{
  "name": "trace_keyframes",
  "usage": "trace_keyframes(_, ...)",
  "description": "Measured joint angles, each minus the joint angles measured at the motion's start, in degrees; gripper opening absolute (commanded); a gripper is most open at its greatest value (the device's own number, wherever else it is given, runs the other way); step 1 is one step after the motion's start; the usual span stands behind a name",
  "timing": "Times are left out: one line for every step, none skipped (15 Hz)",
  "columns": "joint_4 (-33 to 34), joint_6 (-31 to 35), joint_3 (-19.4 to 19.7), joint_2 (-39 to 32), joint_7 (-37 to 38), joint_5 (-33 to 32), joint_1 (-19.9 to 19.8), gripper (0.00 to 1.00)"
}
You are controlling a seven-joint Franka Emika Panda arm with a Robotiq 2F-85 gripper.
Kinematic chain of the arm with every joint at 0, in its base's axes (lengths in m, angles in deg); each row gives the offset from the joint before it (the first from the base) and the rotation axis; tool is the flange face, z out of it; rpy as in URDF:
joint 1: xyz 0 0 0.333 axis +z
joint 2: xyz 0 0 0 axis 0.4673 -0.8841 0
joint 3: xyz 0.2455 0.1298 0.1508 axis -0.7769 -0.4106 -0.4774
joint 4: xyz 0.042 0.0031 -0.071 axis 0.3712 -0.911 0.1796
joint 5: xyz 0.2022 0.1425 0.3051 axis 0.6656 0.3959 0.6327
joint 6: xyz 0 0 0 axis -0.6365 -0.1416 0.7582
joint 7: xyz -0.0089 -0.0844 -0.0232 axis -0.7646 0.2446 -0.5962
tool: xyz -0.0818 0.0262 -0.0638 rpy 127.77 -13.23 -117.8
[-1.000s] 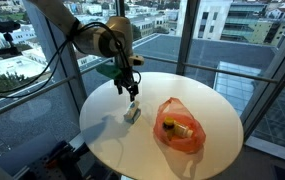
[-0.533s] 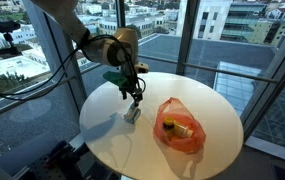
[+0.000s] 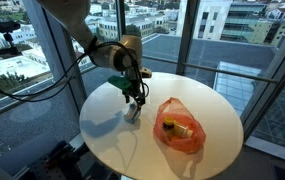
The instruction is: Put the bottle into the carrier bag
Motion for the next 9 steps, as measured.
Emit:
trace_keyframes(0.15, 0.0, 0.08, -0.39, 0.0, 0.0, 0.13, 1.0)
trace_keyframes(0.29, 0.0, 0.18, -0.78, 0.0, -0.02, 0.27, 0.93)
trace_keyframes(0.37, 0.0, 0.31, -1.12, 0.0, -0.05, 0.42, 0.74)
trace_keyframes(0.44, 0.0, 0.43, -1.4, 0.0, -0.16, 0.55, 0.65)
trace_keyframes(0.51, 0.0, 0.57, -1.63, 0.0, -0.36, 0.68, 0.58)
trace_keyframes(0.6, 0.0, 0.68, -1.82, 0.01, -0.59, 0.76, 0.49)
trace_keyframes(0.68, 0.0, 0.74, -1.91, 0.01, -0.66, 0.81, 0.42)
trace_keyframes(0.81, 0.0, 0.78, -1.91, 0.01, -0.67, 0.84, 0.33)
trace_keyframes(1.01, 0.0, 0.79, -1.88, 0.01, -0.67, 0.86, 0.27)
